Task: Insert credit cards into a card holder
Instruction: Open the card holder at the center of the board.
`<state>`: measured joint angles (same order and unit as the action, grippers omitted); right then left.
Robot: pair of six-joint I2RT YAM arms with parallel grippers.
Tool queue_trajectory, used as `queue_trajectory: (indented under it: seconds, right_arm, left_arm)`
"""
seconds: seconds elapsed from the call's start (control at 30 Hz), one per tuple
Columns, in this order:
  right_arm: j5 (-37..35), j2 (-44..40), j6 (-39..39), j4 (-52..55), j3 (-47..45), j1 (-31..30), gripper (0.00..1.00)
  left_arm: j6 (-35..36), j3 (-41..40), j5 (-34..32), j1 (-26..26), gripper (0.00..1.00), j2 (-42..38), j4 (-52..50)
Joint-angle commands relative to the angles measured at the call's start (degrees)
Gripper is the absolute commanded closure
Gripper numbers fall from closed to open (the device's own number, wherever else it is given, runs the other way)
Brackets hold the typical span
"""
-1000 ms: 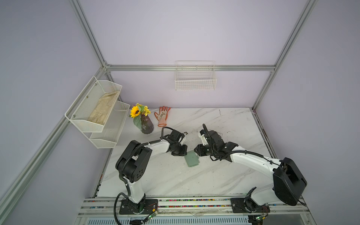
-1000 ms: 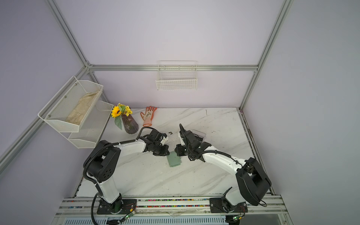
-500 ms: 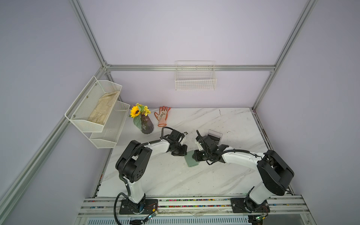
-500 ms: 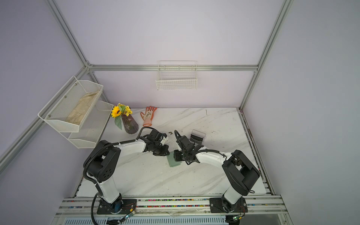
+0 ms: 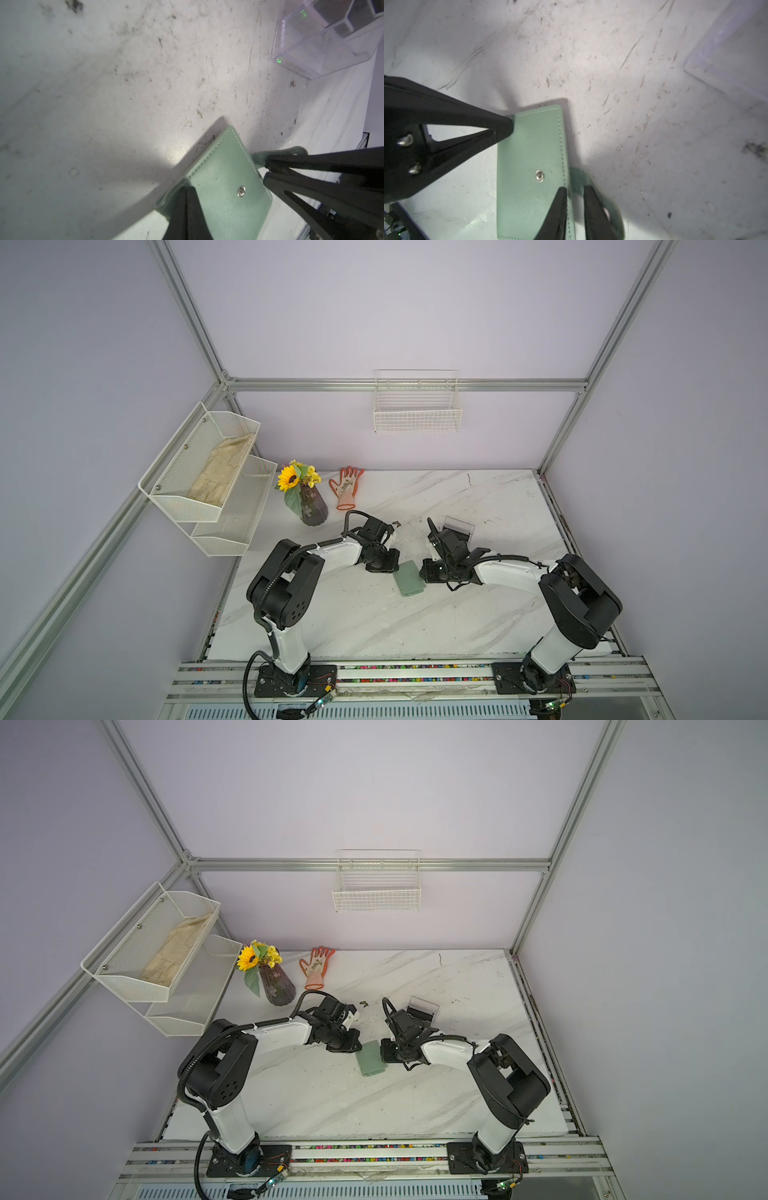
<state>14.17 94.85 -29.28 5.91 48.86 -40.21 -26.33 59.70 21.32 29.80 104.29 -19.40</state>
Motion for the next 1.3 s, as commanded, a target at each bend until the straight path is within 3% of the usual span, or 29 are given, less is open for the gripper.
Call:
queue_trajectory:
  seconds: [0.0,0.97,1.27]
  right_arm:
    - [3.81,0.78,0.01,-3.56,-1.35,0.13,0.79]
    - [5.63,2.61,-1.29,-5.63,-4.14,0.22,0.71]
    - [8.64,0.26,-1.14,-7.27,-4.23,0.22,0.83]
  left_arm:
    - [1.54,2.92,-6.07,-0.97,1.0,2.45,-1.69]
    - [1.98,2.91,-6.31,-0.97,1.0,3.69,-1.75]
    - [1.87,2.98,-6.02,-0.95,1.0,4.49,-1.77]
